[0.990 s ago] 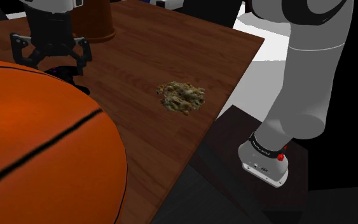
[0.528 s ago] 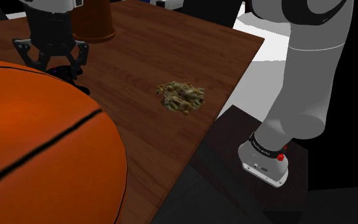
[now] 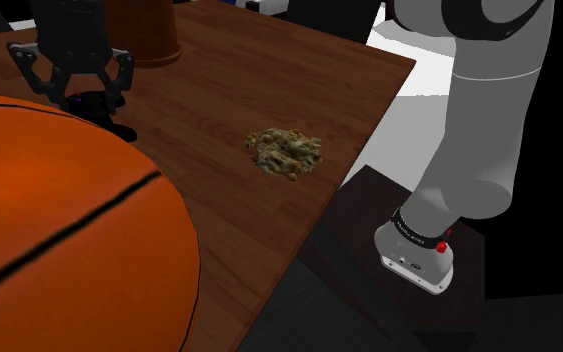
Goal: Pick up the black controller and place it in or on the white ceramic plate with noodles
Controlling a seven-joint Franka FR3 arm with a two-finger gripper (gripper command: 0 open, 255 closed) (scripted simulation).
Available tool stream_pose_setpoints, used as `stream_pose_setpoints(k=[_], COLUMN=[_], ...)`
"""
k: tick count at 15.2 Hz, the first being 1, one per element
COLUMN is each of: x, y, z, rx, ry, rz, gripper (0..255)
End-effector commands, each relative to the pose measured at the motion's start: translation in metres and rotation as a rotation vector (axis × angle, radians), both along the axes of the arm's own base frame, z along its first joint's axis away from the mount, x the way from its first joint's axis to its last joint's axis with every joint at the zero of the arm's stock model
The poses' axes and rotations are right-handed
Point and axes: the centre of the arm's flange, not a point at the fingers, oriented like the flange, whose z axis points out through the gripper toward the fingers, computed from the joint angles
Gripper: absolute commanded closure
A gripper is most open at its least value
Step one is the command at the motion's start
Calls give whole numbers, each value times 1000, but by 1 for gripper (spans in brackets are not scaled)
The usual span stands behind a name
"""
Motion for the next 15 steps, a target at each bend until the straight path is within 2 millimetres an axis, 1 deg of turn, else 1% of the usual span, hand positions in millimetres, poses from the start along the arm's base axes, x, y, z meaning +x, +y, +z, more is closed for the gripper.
stream_pose_setpoints(k=[1,15], x=[-1,-1], y=[-1,-1], z=[9,83], rx=[0,0], ry=[0,0], rz=[0,0], gripper=[255,255])
